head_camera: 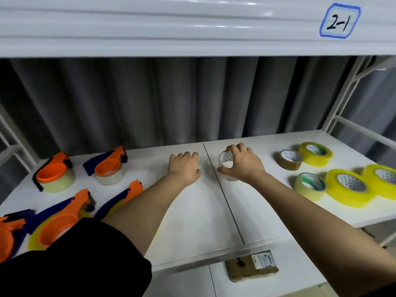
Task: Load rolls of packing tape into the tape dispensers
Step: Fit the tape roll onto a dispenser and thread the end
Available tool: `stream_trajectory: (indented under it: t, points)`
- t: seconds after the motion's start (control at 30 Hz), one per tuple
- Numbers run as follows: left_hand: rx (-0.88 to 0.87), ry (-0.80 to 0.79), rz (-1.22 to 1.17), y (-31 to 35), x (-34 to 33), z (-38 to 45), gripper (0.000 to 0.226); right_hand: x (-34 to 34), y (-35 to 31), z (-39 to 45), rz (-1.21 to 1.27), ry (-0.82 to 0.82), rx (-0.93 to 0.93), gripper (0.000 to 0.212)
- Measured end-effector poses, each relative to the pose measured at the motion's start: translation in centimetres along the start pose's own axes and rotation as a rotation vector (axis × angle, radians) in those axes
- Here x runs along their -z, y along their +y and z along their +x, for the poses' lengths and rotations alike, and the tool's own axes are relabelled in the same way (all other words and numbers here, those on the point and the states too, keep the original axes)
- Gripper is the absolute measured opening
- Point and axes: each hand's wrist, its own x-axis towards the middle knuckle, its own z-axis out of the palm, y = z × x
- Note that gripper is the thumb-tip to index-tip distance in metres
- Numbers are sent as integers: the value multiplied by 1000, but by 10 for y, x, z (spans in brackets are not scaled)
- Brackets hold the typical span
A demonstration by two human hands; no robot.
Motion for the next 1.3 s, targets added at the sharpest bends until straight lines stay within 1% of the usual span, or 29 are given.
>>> stream_trajectory:
  t: [0.13,0.27,0.53,0.7,0.9,1.3]
  points:
    - [-37,-1,8,31,4,9,43,7,33,-1,30,26,-29,74]
    - [-35,-19,6,72,3,22,43,11,74,0,31,19,-24,75]
    - [46,-45,-40,182,-4,51,43,30,184,7,1,-29,47,73]
    - [83,-50,-69,237,-3,62,43,45,238,12,-19,-62,101,75]
    - [100,-58,-43,266,-4,68,42,53,273,11,-22,-62,118,75]
    - [11,-52,-36,293,-12,81,42,63,312,5,-29,-16,33,77]
